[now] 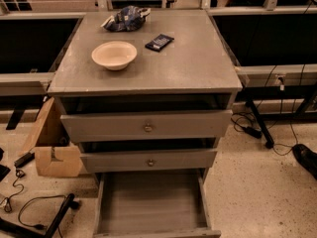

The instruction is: Close bottom drawer

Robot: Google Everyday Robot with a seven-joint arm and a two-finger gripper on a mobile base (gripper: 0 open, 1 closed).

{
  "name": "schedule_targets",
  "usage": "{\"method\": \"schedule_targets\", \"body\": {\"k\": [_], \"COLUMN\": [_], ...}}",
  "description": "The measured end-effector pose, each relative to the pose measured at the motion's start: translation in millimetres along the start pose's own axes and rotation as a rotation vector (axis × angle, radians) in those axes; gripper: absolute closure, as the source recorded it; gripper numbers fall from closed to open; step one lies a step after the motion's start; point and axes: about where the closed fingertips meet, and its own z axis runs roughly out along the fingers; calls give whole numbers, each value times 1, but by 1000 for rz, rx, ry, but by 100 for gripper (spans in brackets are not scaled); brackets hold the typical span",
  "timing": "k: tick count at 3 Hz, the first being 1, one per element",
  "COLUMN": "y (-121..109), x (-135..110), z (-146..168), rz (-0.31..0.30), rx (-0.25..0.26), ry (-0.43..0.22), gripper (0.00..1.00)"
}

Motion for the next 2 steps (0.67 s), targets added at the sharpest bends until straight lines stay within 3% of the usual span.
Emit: {"method": "schedule_targets", "body": {"k": [1, 2], "y": [0, 3], "x": [0, 2], "z": [0, 1], "rz": [0, -3], "rx": [0, -8], "ry": [0, -1], "gripper": [38, 68]}}
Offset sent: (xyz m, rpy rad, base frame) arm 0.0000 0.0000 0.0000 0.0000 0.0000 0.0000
